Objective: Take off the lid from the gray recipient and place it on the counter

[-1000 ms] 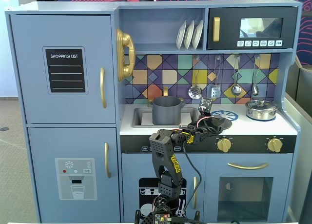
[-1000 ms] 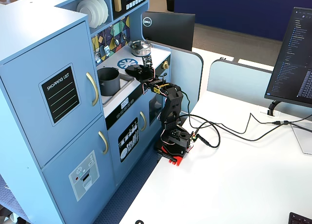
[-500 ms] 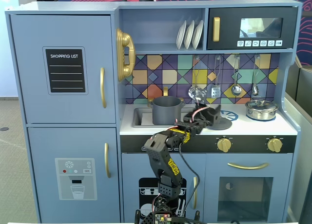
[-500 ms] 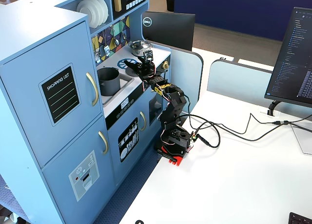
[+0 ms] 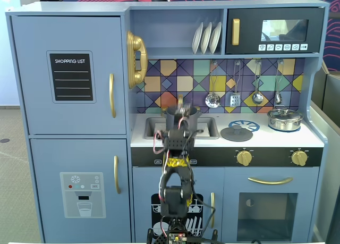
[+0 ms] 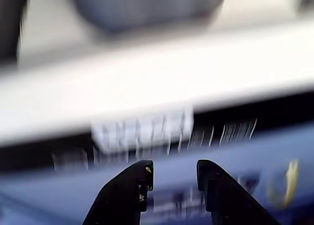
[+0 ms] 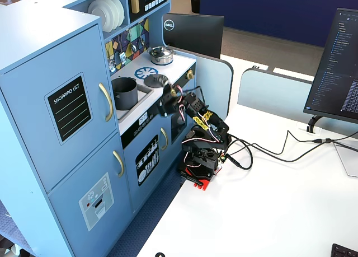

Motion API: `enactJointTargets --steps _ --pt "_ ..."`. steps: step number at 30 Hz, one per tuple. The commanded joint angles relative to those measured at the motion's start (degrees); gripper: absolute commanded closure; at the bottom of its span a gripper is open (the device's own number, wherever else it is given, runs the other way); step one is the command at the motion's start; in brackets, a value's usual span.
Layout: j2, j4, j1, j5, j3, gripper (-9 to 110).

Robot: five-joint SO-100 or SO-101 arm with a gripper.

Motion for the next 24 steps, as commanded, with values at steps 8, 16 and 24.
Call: enactJointTargets --steps 8,16,24 --pt "14.2 -3.3 -6.5 -1.8 33.0 102" --pt "17.3 7.5 -4.9 -1.5 39.2 102" --pt "19.1 19.2 -4.1 -0.4 39.6 101"
